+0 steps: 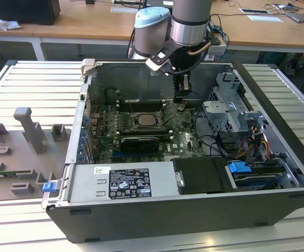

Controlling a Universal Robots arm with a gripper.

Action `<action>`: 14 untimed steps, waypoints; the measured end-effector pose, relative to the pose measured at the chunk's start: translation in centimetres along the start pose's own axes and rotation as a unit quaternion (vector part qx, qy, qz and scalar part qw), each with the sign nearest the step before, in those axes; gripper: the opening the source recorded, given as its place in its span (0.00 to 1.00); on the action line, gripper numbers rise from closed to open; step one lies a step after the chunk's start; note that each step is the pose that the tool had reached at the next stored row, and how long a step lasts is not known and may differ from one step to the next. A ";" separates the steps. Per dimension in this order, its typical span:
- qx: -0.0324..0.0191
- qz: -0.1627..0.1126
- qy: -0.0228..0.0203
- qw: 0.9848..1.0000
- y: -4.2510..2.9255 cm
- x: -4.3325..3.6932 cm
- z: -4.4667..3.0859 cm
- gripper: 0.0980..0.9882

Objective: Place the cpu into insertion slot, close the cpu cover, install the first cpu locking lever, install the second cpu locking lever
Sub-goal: 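Close the cpu cover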

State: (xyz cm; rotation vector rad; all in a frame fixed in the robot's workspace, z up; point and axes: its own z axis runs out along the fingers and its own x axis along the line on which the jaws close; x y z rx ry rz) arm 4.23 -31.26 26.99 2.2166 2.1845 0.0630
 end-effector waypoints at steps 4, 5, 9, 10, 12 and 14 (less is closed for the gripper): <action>0.000 0.000 -0.001 1.000 0.46 0.01 0.14 0.01; 0.000 0.000 -0.002 1.000 0.54 0.01 0.18 0.01; 0.000 0.000 -0.004 1.000 0.69 0.01 0.76 0.01; 0.000 0.000 -0.004 1.000 0.73 0.01 1.10 0.01; 0.000 0.000 -0.004 1.000 0.76 0.02 1.53 0.01; 0.000 0.000 -0.004 1.000 0.73 0.01 1.87 0.01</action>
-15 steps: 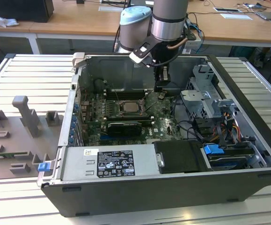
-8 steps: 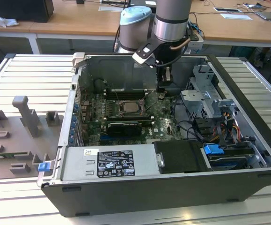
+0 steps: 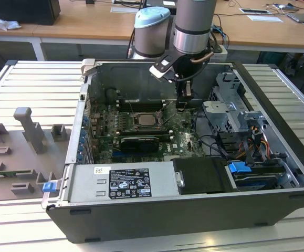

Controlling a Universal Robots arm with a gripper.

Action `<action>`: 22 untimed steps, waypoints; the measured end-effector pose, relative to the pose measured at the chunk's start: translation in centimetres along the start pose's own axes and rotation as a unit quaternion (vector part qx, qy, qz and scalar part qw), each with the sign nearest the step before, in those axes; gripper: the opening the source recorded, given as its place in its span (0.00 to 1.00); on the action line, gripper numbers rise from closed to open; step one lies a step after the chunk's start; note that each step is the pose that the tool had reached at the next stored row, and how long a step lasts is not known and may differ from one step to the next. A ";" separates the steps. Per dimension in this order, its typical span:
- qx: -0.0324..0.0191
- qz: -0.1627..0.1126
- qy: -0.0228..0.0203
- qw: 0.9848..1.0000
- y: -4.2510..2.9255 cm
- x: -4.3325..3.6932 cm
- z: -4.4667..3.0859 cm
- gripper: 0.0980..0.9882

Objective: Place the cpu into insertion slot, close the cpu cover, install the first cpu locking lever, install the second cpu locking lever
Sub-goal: 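Close the cpu cover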

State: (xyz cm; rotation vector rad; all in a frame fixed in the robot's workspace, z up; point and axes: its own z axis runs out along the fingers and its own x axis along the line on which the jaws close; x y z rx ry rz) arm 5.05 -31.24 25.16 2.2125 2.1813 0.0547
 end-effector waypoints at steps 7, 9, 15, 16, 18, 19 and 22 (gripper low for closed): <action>0.000 0.000 0.000 1.000 -1.81 -0.03 -0.03 0.01; 0.000 0.000 0.000 1.000 -1.96 -0.03 -0.03 0.01; 0.000 0.000 0.000 1.000 -2.55 -0.03 -0.02 0.01; 0.000 0.000 0.000 1.000 -2.59 -0.03 -0.02 0.01; 0.000 0.000 0.000 1.000 -2.71 -0.03 -0.01 0.01; 0.000 0.000 0.000 1.000 -2.77 -0.04 -0.01 0.01; 0.000 0.000 0.000 1.000 -2.89 -0.03 0.00 0.01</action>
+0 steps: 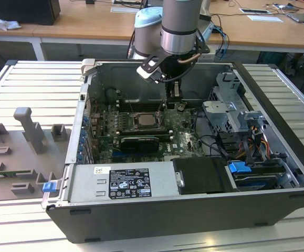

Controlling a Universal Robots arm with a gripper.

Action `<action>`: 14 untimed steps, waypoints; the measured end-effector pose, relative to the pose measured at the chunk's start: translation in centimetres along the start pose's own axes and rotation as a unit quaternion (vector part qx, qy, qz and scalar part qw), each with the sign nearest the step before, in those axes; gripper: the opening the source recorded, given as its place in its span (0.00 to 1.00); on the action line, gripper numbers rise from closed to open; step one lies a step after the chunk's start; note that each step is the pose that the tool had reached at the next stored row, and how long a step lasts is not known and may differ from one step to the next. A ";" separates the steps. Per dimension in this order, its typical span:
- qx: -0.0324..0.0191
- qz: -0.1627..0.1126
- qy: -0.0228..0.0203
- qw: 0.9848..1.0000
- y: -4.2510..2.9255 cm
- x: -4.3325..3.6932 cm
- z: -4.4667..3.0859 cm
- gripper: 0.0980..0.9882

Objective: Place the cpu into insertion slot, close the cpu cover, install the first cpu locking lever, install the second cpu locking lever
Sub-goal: 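Close the cpu cover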

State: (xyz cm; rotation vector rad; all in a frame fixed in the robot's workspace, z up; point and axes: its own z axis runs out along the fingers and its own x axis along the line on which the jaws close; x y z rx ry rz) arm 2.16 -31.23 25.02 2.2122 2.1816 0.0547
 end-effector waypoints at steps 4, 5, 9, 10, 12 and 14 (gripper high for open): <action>0.000 0.000 0.000 1.000 -0.13 0.00 0.01 0.01; 0.000 0.000 0.000 1.000 -0.15 0.00 0.01 0.01; 0.000 0.000 0.000 1.000 -0.29 0.00 0.01 0.01; 0.000 0.000 0.000 1.000 -0.32 -0.01 0.01 0.01; 0.000 0.000 0.000 1.000 -0.42 -0.01 0.02 0.01; 0.000 0.000 0.000 1.000 -0.52 -0.01 0.02 0.01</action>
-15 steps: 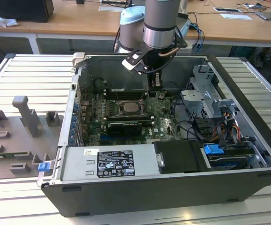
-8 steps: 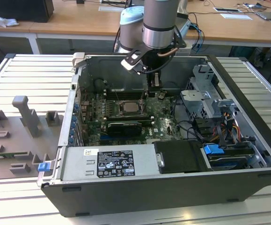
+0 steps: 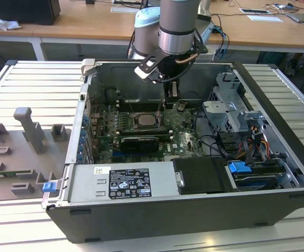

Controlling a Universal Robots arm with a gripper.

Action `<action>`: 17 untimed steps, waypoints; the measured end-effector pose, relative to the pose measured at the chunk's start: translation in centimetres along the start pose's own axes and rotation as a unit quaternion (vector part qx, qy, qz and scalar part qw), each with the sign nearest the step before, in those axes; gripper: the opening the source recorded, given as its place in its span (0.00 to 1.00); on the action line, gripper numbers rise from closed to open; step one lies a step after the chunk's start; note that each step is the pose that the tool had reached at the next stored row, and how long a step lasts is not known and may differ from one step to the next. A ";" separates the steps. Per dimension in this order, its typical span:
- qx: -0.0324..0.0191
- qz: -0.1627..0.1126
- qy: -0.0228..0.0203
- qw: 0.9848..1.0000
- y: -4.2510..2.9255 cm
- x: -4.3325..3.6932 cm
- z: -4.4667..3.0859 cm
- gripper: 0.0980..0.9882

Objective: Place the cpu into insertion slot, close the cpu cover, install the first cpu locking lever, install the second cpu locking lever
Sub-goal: 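Close the cpu cover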

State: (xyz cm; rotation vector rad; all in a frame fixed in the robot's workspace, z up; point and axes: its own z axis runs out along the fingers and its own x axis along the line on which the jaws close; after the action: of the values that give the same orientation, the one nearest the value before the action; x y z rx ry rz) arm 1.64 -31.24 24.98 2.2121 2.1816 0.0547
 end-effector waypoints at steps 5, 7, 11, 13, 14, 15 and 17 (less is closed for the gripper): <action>0.000 0.000 0.000 1.000 -0.34 0.00 0.01 0.01; 0.000 0.000 0.000 1.000 -0.45 0.00 0.01 0.01; 0.000 0.000 0.000 1.000 -0.65 -0.01 0.02 0.01; 0.000 0.000 0.000 1.000 -0.74 -0.01 0.02 0.01; 0.000 0.000 0.000 1.000 -0.79 -0.01 0.02 0.01; 0.000 0.000 0.000 1.000 -0.84 -0.01 0.02 0.01; 0.000 0.000 0.000 1.000 -0.97 -0.01 0.02 0.01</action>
State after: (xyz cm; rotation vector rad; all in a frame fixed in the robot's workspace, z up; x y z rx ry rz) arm 0.67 -31.23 24.91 2.2121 2.1817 0.0547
